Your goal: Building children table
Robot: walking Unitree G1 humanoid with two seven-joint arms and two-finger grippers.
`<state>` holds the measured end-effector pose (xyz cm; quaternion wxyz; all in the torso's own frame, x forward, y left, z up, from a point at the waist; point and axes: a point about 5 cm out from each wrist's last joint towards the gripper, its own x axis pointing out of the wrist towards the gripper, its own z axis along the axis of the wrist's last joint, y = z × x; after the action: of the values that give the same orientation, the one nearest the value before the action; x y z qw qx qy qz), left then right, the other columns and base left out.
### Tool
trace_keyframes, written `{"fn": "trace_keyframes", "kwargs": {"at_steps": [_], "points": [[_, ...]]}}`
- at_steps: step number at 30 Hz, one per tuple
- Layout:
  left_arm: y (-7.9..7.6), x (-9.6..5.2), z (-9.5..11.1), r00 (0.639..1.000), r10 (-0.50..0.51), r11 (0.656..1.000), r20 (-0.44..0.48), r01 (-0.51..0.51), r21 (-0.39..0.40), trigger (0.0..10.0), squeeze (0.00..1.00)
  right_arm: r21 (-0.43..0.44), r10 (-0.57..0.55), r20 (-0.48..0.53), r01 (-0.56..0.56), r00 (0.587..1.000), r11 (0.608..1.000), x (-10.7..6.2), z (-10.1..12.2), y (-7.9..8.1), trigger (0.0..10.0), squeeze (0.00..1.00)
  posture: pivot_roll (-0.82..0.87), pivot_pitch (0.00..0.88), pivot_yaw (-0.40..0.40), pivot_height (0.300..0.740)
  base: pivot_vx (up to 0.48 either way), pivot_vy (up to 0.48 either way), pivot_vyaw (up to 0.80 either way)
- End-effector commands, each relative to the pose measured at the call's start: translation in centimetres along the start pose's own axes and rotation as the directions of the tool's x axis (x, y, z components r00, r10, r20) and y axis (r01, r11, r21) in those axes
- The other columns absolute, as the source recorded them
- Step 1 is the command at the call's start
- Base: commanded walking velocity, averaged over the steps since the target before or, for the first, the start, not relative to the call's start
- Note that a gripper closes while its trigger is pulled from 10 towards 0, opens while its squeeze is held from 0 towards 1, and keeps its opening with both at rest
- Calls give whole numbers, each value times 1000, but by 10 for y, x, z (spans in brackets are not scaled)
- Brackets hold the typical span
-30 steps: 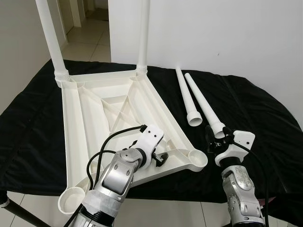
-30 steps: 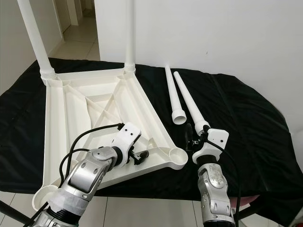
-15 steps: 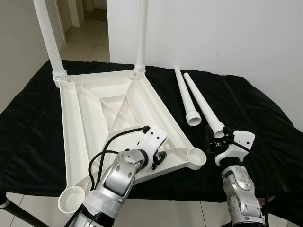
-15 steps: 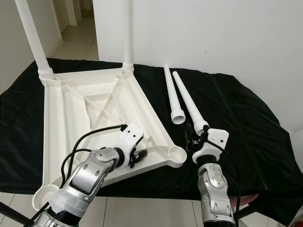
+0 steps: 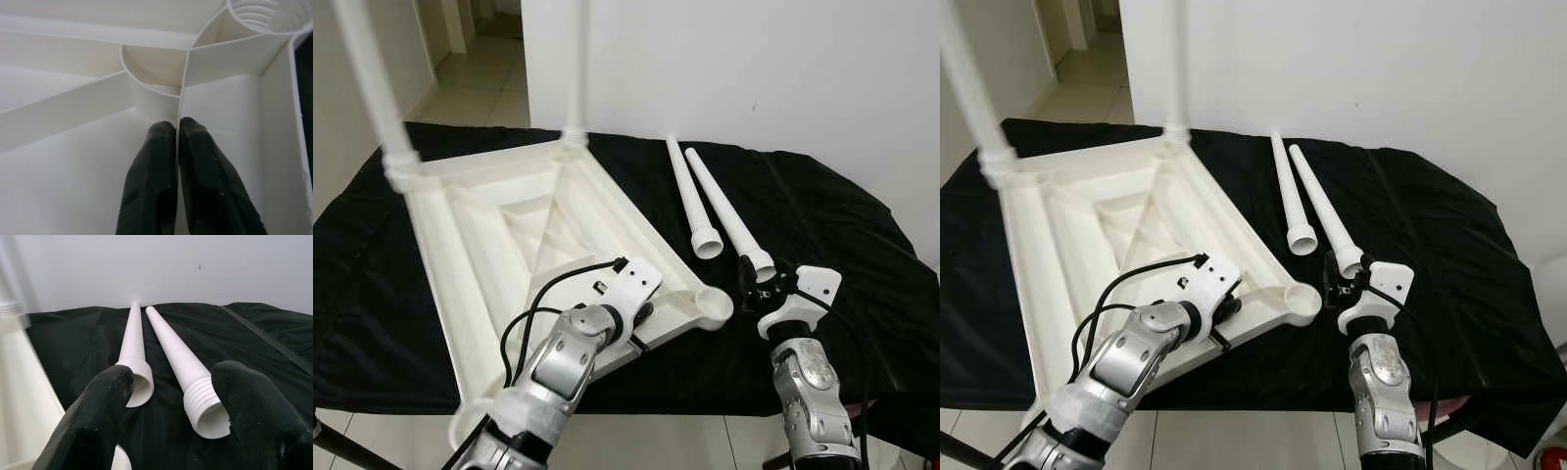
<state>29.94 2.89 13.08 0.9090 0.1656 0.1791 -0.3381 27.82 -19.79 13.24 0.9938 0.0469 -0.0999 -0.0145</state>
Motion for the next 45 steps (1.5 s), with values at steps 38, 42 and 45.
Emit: {"fn": "trace_keyframes", "kwargs": {"at_steps": [38, 42, 45], "points": [[4, -37, 37, 924, -169, 985, 344, 172, 22, 10000, 0, -28, -55, -6, 55, 998, 998, 23, -3, -8, 10000, 0, -27, 0, -69, 740, 0, 0, 0], [6, -42, 42, 915, -139, 989, 380, 146, 10, 10000, 0, -44, -95, -5, 95, 995, 995, 37, -1, -16, 10000, 0, -20, 0, -77, 740, 0, 0, 0], [5, -43, 42, 917, -125, 992, 379, 129, 13, 10000, 0, -58, -167, -24, 165, 986, 985, 48, -3, -27, 10000, 0, -15, 0, -81, 740, 0, 0, 0]]}}
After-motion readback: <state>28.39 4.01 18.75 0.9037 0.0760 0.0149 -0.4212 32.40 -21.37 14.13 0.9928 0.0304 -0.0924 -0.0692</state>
